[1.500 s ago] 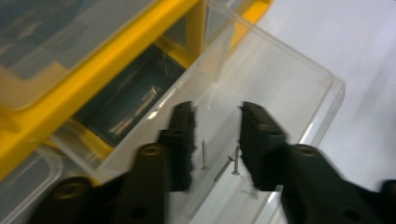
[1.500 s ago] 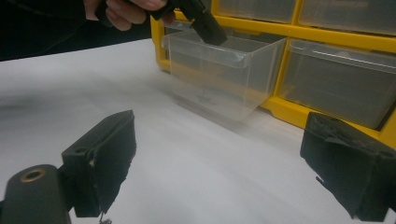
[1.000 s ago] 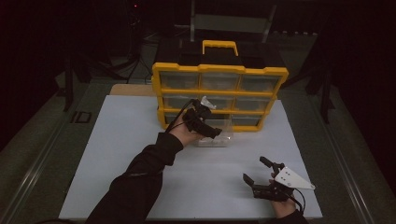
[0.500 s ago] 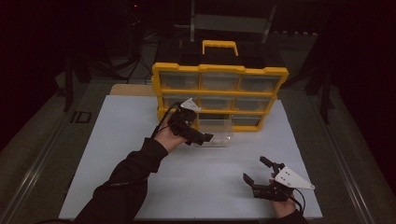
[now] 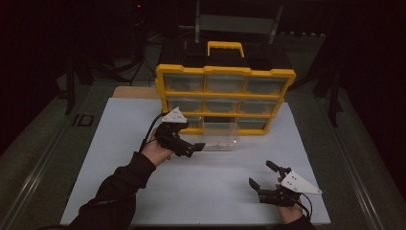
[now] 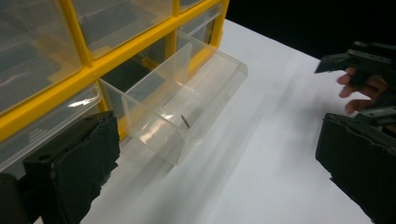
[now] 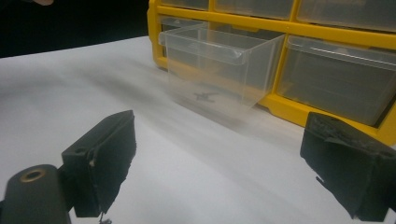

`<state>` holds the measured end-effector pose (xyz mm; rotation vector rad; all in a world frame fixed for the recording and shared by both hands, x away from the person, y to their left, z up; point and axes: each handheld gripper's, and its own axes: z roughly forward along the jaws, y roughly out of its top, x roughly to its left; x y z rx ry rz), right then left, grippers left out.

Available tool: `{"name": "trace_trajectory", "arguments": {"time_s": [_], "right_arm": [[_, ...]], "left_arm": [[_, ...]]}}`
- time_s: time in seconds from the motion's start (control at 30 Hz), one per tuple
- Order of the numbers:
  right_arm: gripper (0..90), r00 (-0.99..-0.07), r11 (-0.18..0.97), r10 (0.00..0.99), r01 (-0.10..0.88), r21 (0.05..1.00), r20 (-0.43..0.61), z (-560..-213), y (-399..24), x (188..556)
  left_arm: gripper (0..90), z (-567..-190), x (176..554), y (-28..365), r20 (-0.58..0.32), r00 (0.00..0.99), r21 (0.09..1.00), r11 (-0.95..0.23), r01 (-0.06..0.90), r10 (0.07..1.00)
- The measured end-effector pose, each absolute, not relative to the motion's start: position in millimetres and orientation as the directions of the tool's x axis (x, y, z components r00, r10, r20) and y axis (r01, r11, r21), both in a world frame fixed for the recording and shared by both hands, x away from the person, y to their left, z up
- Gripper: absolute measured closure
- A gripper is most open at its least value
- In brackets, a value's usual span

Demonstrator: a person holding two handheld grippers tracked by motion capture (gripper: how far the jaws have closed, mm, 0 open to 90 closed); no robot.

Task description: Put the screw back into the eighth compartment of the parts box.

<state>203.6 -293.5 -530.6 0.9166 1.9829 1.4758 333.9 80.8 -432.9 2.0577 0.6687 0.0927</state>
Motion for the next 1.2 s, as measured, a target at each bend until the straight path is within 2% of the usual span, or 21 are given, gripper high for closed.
{"name": "trace_trajectory", "arguments": {"time_s": [0.53,0.8,1.2], "right_arm": [[10.7,-0.646,0.196,0.763,0.218,0.956,-0.009,-531,-292,204],[10.8,-0.642,0.195,0.767,0.217,0.956,-0.011,-531,-292,203],[10.7,-0.644,0.193,0.765,0.218,0.957,-0.008,-531,-292,203]], "left_arm": [[0.0,-453,306,120,-0.199,0.868,0.843,-0.372,0.389,0.456],[0.0,-464,290,140,-0.174,0.879,0.867,-0.355,0.35,0.443],[0.0,-484,265,172,-0.197,0.859,0.86,-0.337,0.383,0.472]]}}
